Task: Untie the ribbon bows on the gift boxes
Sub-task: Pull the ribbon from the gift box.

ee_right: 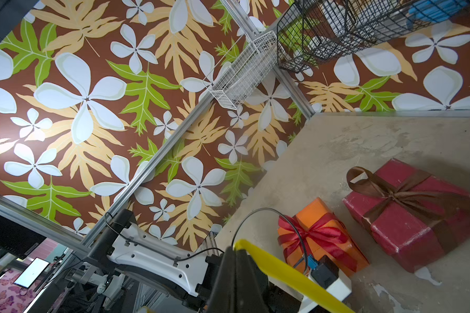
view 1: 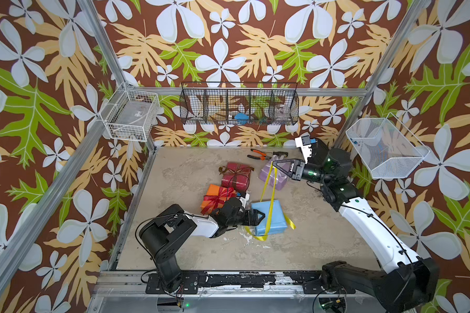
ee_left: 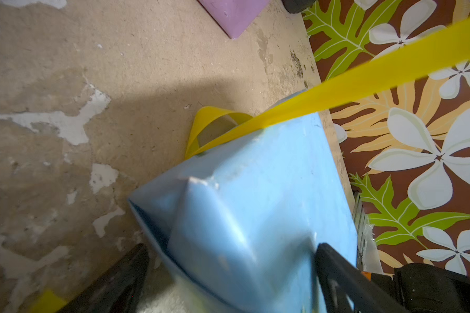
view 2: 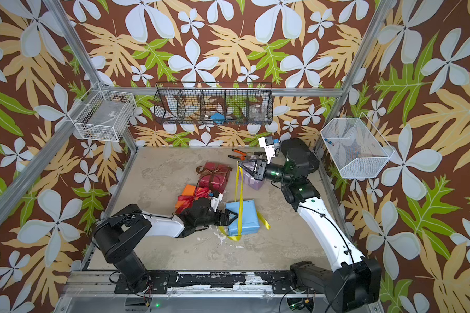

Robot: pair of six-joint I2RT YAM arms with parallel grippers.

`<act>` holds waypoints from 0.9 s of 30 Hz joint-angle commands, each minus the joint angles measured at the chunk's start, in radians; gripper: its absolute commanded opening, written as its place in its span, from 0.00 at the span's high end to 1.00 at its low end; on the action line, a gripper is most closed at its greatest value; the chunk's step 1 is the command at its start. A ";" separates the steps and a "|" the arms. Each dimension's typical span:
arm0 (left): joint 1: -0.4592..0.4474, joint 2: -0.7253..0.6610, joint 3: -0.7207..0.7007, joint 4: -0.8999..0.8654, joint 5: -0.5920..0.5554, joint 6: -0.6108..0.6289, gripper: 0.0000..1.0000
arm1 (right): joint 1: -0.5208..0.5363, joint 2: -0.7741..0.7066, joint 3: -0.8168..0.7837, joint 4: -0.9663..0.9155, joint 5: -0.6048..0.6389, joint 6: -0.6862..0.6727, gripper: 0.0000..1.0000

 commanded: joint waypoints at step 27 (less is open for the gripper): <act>-0.002 0.022 0.005 -0.208 -0.049 0.043 0.04 | -0.064 0.103 0.476 0.018 0.025 0.026 1.00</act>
